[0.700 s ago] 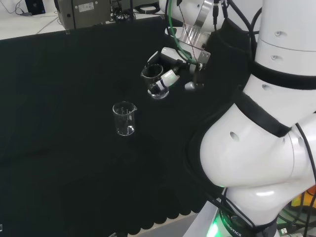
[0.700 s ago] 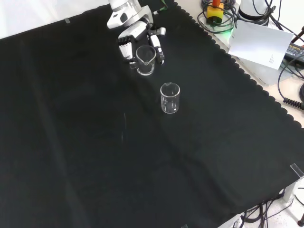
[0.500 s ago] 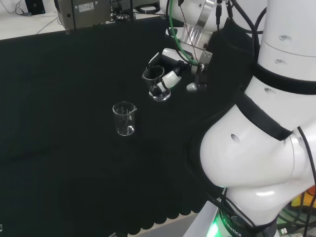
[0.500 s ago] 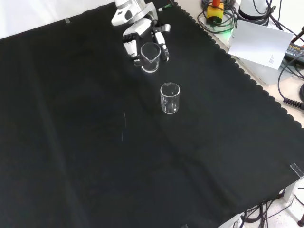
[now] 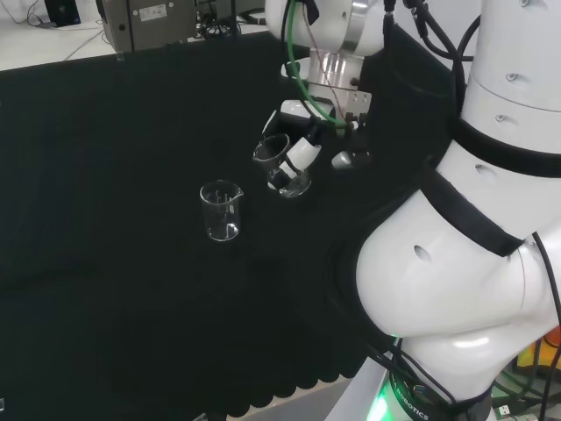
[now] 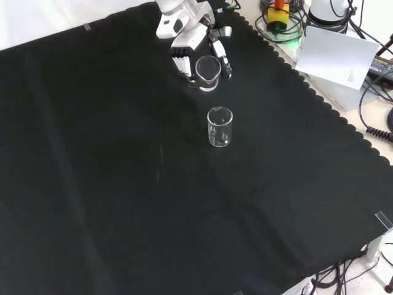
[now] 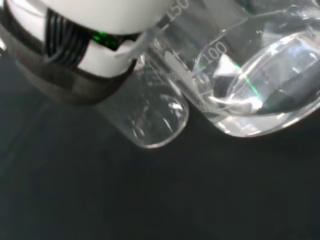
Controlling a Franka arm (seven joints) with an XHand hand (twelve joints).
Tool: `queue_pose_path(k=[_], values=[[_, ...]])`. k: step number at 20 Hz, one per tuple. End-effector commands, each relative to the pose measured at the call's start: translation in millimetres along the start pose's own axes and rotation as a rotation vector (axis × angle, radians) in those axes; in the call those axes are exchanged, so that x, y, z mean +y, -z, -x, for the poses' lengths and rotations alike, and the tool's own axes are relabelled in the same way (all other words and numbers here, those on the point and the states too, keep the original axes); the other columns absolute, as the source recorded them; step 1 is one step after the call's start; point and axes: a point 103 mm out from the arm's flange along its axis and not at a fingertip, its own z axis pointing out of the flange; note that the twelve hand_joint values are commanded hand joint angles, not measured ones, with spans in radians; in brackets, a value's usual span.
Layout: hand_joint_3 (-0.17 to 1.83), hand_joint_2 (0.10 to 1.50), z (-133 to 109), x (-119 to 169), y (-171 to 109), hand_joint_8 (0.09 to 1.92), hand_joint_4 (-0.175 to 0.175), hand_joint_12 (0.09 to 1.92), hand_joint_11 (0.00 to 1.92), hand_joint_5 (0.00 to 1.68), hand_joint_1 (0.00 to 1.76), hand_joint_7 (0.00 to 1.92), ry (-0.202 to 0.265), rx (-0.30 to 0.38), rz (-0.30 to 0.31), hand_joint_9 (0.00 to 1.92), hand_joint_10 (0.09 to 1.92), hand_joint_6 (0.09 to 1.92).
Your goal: Pour the water from the handheld beaker into the one on the table.
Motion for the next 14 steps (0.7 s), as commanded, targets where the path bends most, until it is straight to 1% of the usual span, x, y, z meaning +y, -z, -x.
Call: queue_pose_path(k=[1, 6, 7, 9, 14], values=[[-0.17, 1.04, -8.2, 18.1, 1.0, 0.23, -0.175, 0.47, 1.53, 1.44, 1.23, 1.76, -0.048, -0.123, -0.178, 1.89, 0.09, 0.21], [-0.17, 1.04, -11.9, 28.6, 1.5, 0.23, -0.175, 0.47, 1.53, 1.44, 1.23, 1.76, -0.071, -0.172, -0.254, 1.89, 0.09, 0.21], [-0.17, 1.04, -13.7, 31.2, 1.8, 0.23, -0.175, 0.47, 1.53, 1.44, 1.23, 1.76, -0.079, -0.185, -0.281, 1.89, 0.09, 0.21], [-0.17, 1.04, -17.4, 35.3, 1.8, 0.23, -0.175, 0.47, 1.53, 1.44, 1.23, 1.76, -0.091, -0.203, -0.315, 1.89, 0.09, 0.21], [-0.17, 1.04, -23.9, 38.9, 1.3, 0.24, -0.175, 0.47, 1.53, 1.44, 1.23, 1.76, -0.124, -0.233, -0.376, 1.89, 0.09, 0.22]])
